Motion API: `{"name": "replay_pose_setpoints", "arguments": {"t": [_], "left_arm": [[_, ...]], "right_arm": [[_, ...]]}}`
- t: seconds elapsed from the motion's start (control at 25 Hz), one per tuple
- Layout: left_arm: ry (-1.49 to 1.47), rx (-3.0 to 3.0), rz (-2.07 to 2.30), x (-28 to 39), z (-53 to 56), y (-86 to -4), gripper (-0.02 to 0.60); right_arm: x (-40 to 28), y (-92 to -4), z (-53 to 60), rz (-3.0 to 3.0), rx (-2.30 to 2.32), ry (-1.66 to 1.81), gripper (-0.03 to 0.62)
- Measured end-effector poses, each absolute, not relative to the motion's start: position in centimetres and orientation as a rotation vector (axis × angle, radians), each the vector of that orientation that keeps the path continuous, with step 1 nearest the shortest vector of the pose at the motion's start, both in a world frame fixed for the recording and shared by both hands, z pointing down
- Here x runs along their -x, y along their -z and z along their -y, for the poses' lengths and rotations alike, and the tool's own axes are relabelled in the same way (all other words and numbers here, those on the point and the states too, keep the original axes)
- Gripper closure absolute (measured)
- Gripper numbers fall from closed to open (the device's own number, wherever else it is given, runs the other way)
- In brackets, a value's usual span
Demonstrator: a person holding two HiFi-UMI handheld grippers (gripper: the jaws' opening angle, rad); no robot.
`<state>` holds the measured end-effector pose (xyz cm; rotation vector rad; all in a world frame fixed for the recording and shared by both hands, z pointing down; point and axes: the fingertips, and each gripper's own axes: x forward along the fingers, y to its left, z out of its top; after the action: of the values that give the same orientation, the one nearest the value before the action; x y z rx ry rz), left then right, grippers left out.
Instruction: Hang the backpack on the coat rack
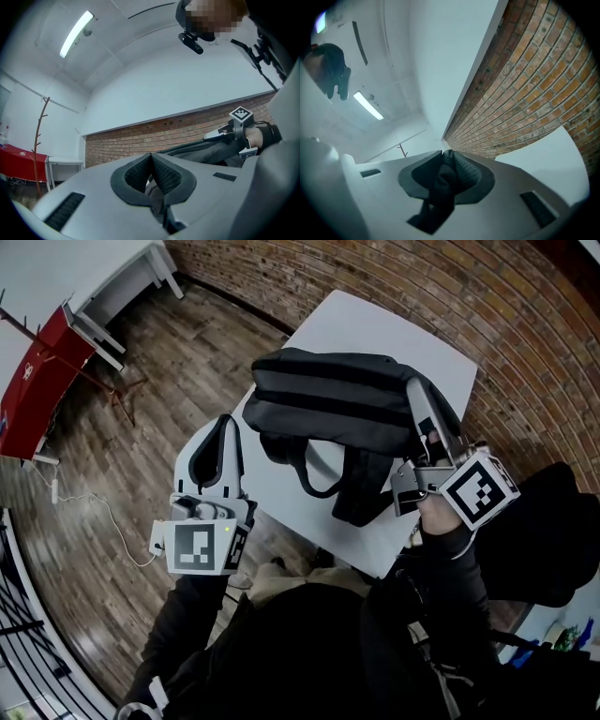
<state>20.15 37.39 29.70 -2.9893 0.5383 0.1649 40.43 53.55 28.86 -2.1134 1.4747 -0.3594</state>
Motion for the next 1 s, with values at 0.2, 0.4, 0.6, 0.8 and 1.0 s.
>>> {"name": "replay_pose_setpoints", "arguments": {"t": [0.2,0.4,0.6,0.8,1.0], "left_arm": [[-0.119,3.081,-0.376,-21.1,-35.3,-28.4,0.572],[-0.057,3.125,-0.071,-23.6,-35.0,-30.1,0.571],[-0.018,3.092,0.186,-25.9,-35.8,-29.8,0.478],[-0.014,3.106,0.325,-26.8,-35.3,-29.8,0.350],[0.113,3.020,0.532,-29.2,-35.5,-31.7,0.336]], "right_arm": [[-39.7,-28.6,-53.4,-1.499,2.134,0.332,0.517],[-39.7,-29.7,-53.2,-1.481,2.155,0.336,0.517],[-39.3,-29.5,-52.9,-1.498,2.153,0.348,0.516],[-38.9,-29.2,-52.6,-1.530,2.160,0.351,0.514],[-38.4,-29.5,-52.0,-1.579,2.149,0.366,0.514]]}}
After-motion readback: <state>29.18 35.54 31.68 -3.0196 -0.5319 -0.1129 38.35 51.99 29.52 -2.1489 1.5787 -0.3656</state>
